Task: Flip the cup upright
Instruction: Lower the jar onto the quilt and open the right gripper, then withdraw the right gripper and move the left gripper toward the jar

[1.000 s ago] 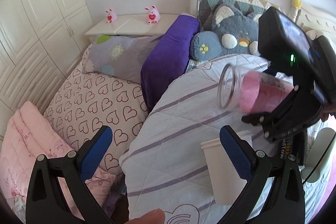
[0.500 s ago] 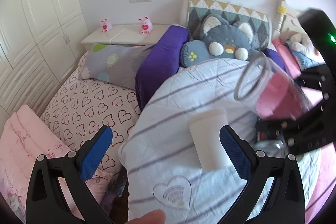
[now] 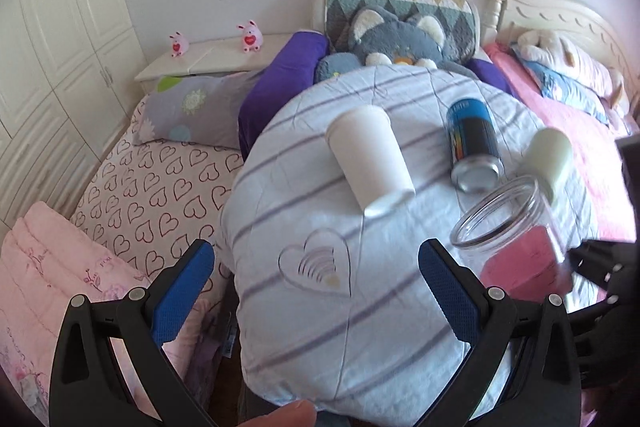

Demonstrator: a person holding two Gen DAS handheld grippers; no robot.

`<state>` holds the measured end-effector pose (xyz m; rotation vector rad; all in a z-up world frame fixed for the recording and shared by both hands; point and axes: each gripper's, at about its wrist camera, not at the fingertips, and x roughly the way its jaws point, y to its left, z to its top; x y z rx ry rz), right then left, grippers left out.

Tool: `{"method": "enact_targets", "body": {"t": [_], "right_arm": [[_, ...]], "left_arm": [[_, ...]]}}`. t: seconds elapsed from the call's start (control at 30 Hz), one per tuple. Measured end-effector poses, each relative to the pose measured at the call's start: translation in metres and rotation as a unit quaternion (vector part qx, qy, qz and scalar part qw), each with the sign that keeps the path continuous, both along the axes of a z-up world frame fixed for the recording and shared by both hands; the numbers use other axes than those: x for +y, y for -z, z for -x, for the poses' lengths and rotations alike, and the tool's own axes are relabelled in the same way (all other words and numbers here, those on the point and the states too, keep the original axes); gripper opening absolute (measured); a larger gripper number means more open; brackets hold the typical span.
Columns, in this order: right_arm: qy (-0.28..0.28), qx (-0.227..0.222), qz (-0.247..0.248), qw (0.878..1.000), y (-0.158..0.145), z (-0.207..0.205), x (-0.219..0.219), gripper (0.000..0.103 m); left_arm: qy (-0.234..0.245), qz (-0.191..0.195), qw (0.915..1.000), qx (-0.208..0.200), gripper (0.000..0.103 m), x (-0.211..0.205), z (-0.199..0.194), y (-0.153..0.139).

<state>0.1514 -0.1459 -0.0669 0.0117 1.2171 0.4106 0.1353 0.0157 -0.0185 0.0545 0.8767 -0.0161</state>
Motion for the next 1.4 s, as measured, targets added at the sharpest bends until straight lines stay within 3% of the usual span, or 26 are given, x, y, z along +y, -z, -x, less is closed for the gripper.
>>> {"method": "enact_targets", "body": {"t": [0.33,0.67,0.9,1.13,1.4], "right_arm": [[0.150,0.003,-0.054,0.987,0.035,0.008,-0.012,0.081],[0.167,-0.035,-0.063,0.983,0.016,0.020,-0.031,0.084],[0.185,-0.089,-0.080,0.975,-0.016,0.069,-0.057,0.084],[0.207,-0.128,-0.069,0.967,-0.034,0.105,-0.081,0.084],[0.222,-0.162,-0.021,0.961,-0.037,0.133,-0.081,0.084]], "left_arm": [[0.002,-0.003,1.0000,0.008,0.103,0.004,0.016,0.012],[0.002,-0.004,0.9999,0.011,0.103,-0.001,0.022,0.011],[0.002,-0.009,0.9999,0.005,0.103,-0.022,0.031,0.002],[-0.001,-0.014,0.9999,0.005,0.103,-0.038,0.043,-0.005],[0.004,-0.033,0.9994,0.003,0.103,-0.049,0.065,-0.009]]}}
